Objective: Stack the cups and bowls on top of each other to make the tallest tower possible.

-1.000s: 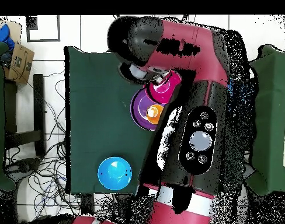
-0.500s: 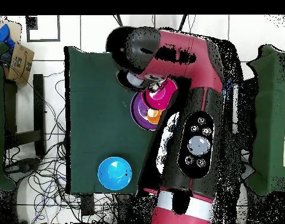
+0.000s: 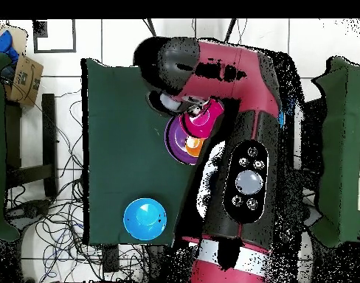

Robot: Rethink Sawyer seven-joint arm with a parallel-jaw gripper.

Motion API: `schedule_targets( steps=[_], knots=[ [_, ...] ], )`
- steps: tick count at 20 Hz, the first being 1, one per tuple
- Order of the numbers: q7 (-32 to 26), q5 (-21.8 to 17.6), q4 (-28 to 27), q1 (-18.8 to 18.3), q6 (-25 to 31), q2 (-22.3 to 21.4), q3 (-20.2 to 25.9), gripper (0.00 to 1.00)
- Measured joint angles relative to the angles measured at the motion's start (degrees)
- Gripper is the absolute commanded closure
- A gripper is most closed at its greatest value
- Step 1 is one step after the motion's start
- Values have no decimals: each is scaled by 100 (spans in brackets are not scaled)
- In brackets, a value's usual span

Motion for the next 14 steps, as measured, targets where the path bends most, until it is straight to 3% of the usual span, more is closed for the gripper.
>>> schedule_targets(
  steps=[14],
  knots=[
    [0, -164, 36, -2, -262, -9, 83, 100]
  ],
)
